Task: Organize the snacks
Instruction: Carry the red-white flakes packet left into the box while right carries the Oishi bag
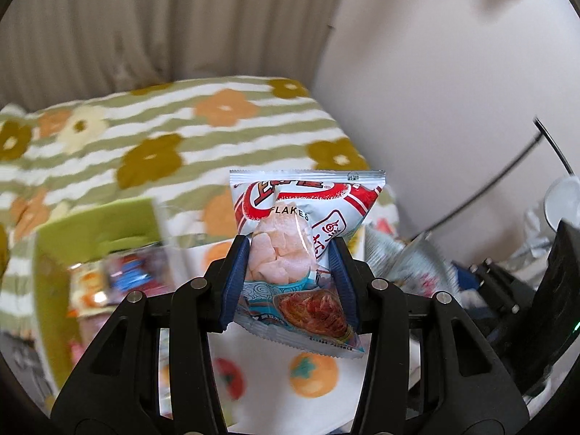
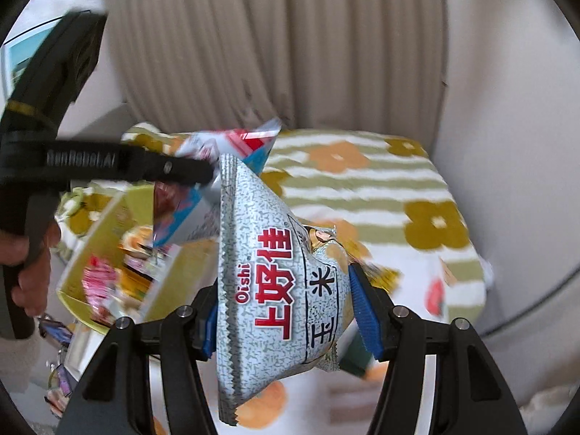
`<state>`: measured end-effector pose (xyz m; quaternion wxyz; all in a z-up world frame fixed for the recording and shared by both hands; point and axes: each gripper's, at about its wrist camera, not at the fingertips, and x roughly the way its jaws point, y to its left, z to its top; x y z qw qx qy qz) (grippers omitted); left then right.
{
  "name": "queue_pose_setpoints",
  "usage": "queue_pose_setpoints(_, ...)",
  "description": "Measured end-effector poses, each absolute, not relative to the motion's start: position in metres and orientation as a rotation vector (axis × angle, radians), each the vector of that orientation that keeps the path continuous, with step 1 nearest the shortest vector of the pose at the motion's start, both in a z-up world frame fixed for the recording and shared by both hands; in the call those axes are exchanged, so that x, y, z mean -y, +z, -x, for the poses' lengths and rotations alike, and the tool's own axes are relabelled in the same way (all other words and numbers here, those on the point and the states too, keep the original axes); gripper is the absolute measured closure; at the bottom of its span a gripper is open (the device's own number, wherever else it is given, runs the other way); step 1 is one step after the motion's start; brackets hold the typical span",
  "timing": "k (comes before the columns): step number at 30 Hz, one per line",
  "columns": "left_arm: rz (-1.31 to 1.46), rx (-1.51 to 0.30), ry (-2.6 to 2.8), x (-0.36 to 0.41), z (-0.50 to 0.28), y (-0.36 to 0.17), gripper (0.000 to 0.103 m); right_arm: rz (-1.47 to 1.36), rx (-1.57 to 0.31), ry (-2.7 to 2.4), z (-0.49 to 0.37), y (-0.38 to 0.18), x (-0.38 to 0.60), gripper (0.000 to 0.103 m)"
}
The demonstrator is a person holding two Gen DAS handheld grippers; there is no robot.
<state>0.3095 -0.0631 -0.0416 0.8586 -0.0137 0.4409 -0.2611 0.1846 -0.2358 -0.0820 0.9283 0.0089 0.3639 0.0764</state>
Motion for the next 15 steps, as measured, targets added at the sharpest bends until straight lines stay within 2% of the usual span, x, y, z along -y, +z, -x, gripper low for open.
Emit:
queue_pose_setpoints(8, 0.089, -0.916, -0.370, -0.063, -0.309, -0.047, 0.061, 0.026, -0.682, 0.301, -0.222, -0.059, 0.148, 0.047)
queue_pose_setpoints(15, 0.077, -0.960, -0.257, -0.145, -0.339, -0.081, 0.061, 0.027, -0.701, 0.337, -0.260, -0.072, 0.087, 0.047)
